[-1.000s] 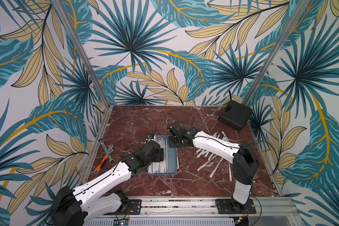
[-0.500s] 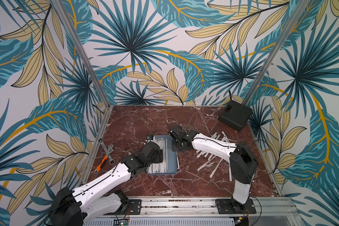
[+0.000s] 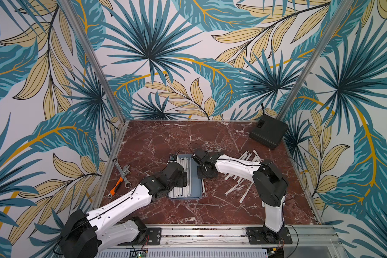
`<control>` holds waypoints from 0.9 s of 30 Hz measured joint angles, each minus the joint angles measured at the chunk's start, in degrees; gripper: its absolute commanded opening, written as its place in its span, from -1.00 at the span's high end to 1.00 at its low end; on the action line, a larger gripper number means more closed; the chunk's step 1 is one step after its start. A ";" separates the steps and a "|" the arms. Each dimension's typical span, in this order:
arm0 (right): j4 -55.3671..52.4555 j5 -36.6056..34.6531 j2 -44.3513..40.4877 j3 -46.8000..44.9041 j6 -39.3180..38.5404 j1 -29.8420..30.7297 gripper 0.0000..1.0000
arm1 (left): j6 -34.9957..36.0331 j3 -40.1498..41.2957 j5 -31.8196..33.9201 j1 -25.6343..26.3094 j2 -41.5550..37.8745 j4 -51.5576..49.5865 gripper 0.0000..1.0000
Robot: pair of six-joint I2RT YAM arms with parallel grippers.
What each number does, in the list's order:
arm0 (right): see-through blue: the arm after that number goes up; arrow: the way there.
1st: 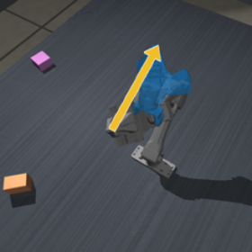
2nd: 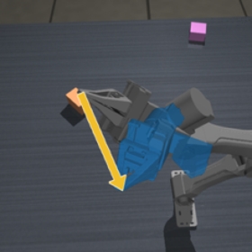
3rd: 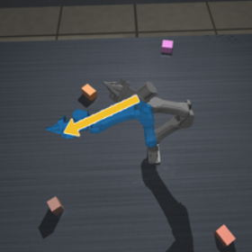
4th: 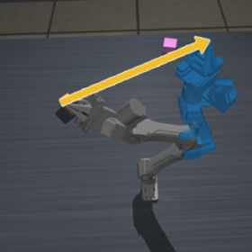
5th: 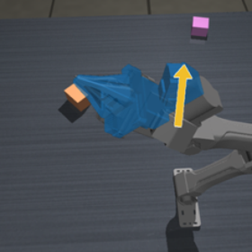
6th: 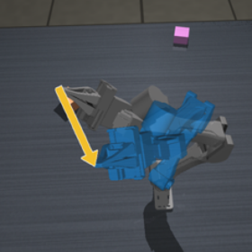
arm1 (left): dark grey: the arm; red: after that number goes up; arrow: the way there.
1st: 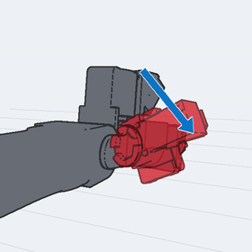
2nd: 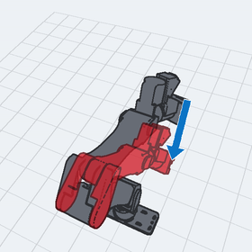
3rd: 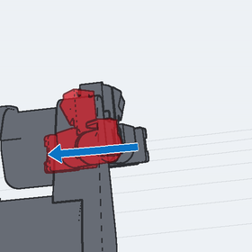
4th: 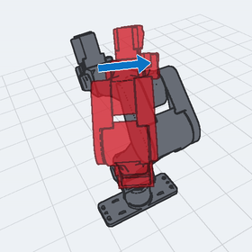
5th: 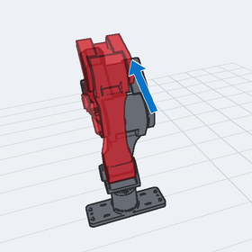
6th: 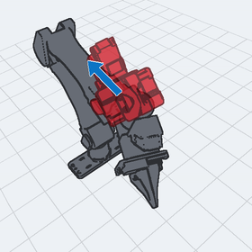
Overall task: Put the straws into the storage box
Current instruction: Pick up the straw from the center of the board.
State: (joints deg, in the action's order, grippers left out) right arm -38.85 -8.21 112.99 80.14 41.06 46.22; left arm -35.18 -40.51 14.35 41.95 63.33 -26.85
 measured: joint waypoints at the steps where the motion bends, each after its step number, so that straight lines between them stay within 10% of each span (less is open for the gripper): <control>1: 0.02 0.33 0.15 0.00 -0.13 0.00 0.57 | 0.00 0.00 0.00 0.00 0.00 0.00 -0.63; 27: 2.14 1.75 3.13 0.70 -1.68 -2.36 0.69 | 0.00 0.00 0.02 -0.02 0.00 -0.07 -0.63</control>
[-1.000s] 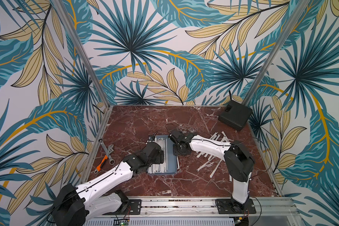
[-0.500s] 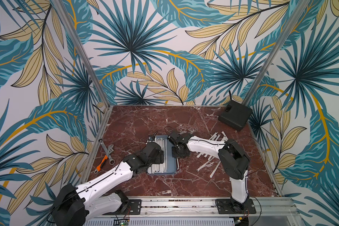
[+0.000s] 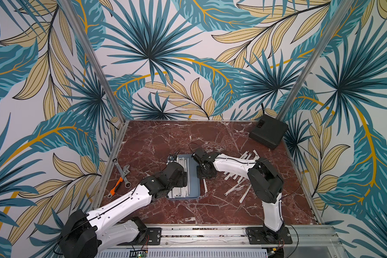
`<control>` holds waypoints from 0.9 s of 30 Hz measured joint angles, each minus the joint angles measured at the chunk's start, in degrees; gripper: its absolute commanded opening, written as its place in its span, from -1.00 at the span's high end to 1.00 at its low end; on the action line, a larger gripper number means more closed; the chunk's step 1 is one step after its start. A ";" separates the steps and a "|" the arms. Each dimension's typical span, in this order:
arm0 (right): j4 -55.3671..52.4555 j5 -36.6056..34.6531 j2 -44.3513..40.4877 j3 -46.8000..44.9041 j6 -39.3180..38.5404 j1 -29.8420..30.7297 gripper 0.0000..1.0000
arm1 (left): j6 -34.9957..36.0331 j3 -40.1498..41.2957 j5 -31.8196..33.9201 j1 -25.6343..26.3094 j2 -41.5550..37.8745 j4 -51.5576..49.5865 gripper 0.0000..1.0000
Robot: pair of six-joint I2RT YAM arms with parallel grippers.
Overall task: Put the straws into the storage box
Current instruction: Pick up the straw from the center of the board.
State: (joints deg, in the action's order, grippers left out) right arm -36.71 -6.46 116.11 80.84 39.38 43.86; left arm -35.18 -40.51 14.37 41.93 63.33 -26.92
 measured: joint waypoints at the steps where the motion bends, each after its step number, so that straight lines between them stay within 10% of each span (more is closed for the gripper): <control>1: 0.26 -0.22 -0.22 -0.37 -0.09 -0.44 0.71 | 0.00 0.00 0.00 0.00 0.00 0.00 -0.63; 27: -3.43 -3.65 -10.99 3.23 1.84 4.68 0.83 | 0.83 0.00 2.64 -1.60 -3.61 0.02 -0.63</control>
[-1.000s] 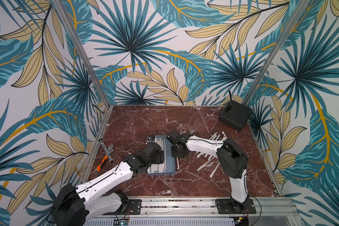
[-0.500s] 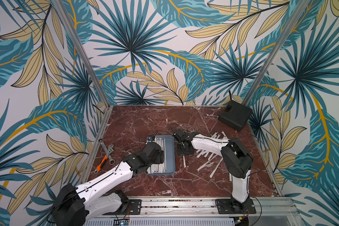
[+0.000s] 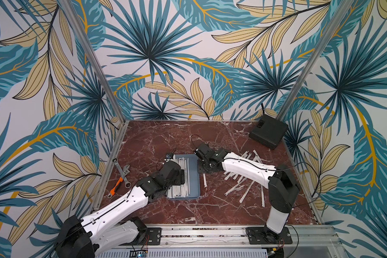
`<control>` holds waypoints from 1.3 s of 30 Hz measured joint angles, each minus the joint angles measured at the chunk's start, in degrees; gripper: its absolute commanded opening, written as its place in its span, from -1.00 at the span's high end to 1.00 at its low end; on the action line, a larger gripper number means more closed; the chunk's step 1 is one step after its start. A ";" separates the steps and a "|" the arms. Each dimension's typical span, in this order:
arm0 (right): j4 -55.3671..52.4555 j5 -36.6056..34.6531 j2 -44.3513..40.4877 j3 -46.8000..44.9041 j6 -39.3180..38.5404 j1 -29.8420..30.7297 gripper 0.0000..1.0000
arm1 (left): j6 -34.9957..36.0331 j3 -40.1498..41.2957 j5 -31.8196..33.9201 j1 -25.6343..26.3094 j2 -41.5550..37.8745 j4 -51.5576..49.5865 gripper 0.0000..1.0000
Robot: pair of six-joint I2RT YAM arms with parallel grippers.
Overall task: Put the straws into the storage box
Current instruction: Place the straw in the storage box.
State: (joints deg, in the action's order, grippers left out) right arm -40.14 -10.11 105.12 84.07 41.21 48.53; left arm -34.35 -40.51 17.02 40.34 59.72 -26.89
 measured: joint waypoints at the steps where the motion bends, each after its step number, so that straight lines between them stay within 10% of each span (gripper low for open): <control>1: -0.04 0.04 0.50 1.33 0.50 0.94 0.83 | 0.04 0.02 0.09 -0.17 -0.33 0.00 -0.63; 15: 2.69 1.09 16.61 7.32 5.33 2.67 0.83 | 0.07 1.16 0.35 -1.11 -3.17 -1.27 -0.63; 39: 5.14 4.04 19.19 9.46 7.67 2.67 0.70 | -0.02 2.01 0.31 -1.33 -3.58 -1.25 -0.63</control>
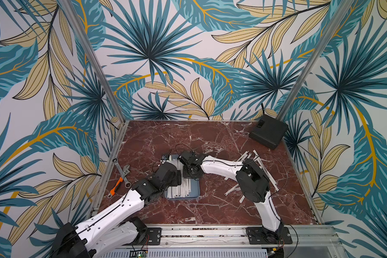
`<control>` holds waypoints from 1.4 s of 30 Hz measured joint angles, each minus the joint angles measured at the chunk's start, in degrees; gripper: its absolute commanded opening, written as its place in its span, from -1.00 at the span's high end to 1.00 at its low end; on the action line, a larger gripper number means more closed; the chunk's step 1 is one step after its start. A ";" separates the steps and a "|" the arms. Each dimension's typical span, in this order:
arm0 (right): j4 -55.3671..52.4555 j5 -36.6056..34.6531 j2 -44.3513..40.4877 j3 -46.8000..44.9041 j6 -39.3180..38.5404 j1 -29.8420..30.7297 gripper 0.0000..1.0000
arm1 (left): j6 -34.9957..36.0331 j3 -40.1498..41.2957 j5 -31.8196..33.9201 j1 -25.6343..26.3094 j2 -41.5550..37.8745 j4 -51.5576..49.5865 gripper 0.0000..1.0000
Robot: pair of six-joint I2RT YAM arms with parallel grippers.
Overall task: Put the straws into the storage box
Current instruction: Place the straw in the storage box, then adjust the straw at the center of the board.
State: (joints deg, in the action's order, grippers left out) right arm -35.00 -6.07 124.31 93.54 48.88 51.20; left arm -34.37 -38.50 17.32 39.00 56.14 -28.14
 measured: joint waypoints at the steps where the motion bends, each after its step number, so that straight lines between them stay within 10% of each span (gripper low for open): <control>1: -0.02 0.17 -0.31 0.00 -0.04 0.00 0.68 | 0.02 0.00 -0.02 0.00 0.00 0.00 -0.63; 13: -0.46 -0.63 -17.94 -8.98 -2.23 -1.75 0.56 | 0.04 -0.07 -1.75 0.00 1.11 0.07 -0.62; 22: -2.56 -7.10 -26.53 -24.41 -5.70 -17.84 0.22 | -1.14 -2.64 -4.61 5.84 11.23 2.45 -0.61; 30: -3.61 -14.21 -23.69 -23.26 -6.88 -27.89 -0.27 | -1.49 -5.05 -5.79 8.59 16.87 4.85 -0.62; 42: -1.62 -13.99 -12.20 -17.77 -3.91 -32.52 -0.35 | -1.46 -5.27 -3.34 8.70 14.23 3.45 -0.63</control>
State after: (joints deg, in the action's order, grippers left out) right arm -36.62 -20.05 112.12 75.77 44.97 18.68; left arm -35.83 -43.77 13.98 47.70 70.37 -24.69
